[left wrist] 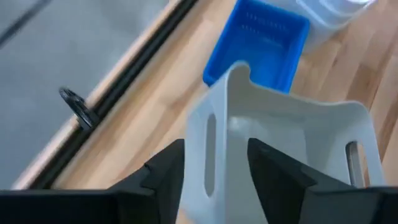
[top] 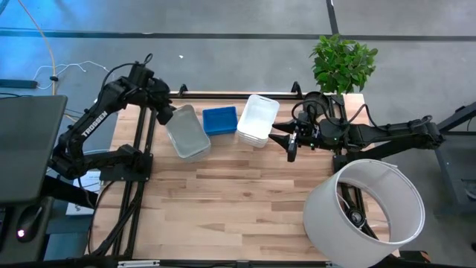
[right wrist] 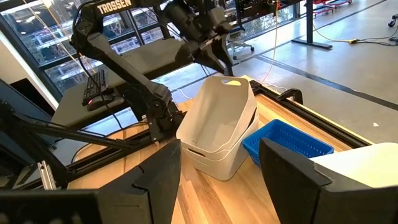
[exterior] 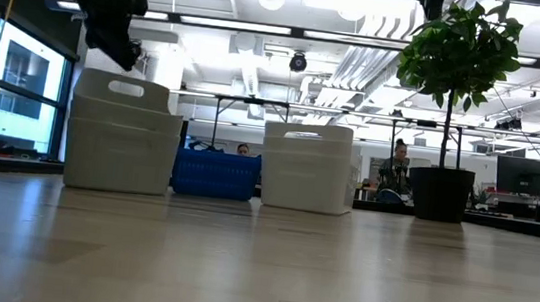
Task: Stack baskets by color
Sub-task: Stack the bottom gray bin on the top gray bin
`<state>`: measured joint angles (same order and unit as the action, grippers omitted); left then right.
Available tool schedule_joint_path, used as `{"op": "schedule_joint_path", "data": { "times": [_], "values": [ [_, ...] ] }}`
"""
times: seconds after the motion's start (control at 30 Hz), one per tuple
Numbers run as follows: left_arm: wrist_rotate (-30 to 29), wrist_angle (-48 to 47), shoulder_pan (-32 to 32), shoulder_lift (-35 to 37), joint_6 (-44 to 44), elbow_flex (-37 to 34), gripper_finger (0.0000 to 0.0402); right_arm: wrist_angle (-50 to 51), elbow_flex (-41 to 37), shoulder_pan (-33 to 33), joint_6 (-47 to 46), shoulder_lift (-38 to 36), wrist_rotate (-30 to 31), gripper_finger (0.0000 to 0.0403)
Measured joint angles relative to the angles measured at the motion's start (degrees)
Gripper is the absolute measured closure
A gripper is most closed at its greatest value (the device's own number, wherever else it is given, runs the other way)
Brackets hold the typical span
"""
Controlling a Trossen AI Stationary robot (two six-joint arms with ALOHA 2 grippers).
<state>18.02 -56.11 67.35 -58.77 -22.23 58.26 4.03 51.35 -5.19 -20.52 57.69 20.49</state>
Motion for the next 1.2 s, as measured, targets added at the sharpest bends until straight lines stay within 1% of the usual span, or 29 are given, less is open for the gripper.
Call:
{"op": "schedule_joint_path", "data": {
  "times": [0.13,0.3,0.43,0.53,0.7,0.8,0.87,1.0,1.2],
  "values": [
    [0.0,0.0,0.0,0.0,-1.8,1.6,0.0234,0.0,0.0,0.0,0.0,0.0,0.0,0.0201],
    [-0.6,-1.6,0.0,-0.2,-3.3,1.6,0.0237,0.0,0.0,0.0,0.0,0.0,0.0,0.0201],
    [-2.0,-2.8,-1.5,-0.3,-6.3,1.6,0.0242,0.0,0.0,0.0,0.0,0.0,0.0,0.0201],
    [-4.8,-2.8,-3.8,-0.2,-7.5,1.6,0.0248,0.0,0.0,0.0,0.0,0.0,-0.1,0.0201],
    [-13.0,-3.3,-10.2,-0.2,-7.9,1.6,0.0262,0.0,0.0,0.0,0.0,0.0,-0.1,0.0201],
    [-18.9,-3.4,-14.6,-0.2,-5.3,1.6,0.0268,0.0,0.0,0.0,0.0,0.0,-0.1,0.0201],
    [-21.1,-3.2,-16.6,-0.2,-2.9,1.6,0.0270,0.0,0.0,0.0,0.0,0.0,-0.1,0.0201],
    [-22.0,-2.8,-18.1,-0.2,0.0,1.0,0.0270,0.0,0.0,0.0,0.6,0.0,0.0,0.0201],
    [-29.1,-1.4,-18.8,-0.2,1.5,-4.9,0.0270,0.0,0.0,0.0,0.6,0.0,0.0,0.0201]
  ]
}}
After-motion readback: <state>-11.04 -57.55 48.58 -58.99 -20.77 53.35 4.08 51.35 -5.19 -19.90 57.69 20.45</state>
